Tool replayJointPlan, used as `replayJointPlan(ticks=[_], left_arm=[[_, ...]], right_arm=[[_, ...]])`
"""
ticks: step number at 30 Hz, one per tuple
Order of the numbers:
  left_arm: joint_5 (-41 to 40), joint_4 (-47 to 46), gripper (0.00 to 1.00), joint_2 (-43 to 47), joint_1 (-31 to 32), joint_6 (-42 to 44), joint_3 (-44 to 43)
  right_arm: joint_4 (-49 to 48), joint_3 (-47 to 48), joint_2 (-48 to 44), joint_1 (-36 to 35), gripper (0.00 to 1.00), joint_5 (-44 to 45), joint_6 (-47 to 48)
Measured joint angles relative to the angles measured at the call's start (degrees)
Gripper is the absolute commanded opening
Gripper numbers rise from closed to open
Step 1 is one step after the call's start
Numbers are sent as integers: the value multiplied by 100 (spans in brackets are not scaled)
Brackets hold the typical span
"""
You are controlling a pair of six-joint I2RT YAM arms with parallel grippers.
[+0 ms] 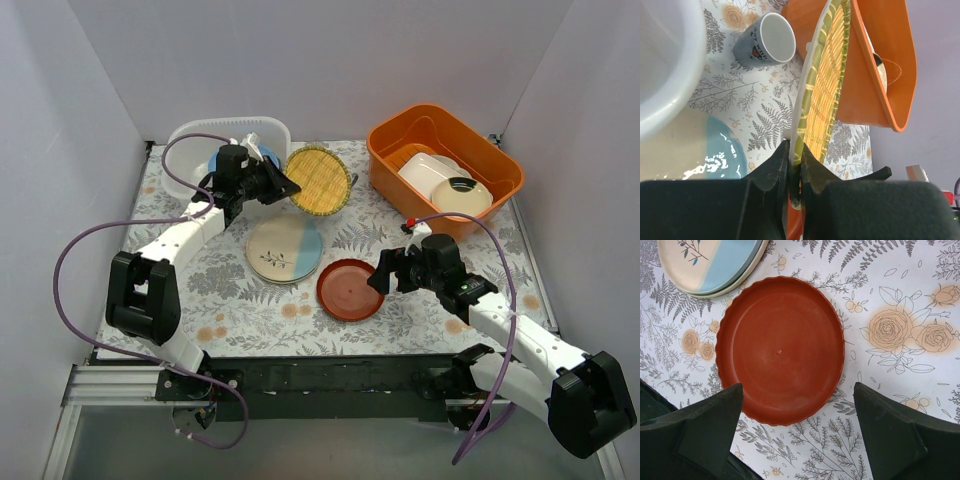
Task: Place the plates into the plastic bin on the countertop
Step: Place the plate in the plastic bin.
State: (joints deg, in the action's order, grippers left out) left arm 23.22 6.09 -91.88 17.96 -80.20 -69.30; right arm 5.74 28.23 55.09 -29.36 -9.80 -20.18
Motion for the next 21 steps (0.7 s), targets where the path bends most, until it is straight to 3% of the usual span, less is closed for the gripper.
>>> replayJointPlan(ticks=[21], left_arm=[[535, -660, 0, -566, -1032, -839, -625]], right_arm=[[17, -7, 72, 0, 98, 48, -15]])
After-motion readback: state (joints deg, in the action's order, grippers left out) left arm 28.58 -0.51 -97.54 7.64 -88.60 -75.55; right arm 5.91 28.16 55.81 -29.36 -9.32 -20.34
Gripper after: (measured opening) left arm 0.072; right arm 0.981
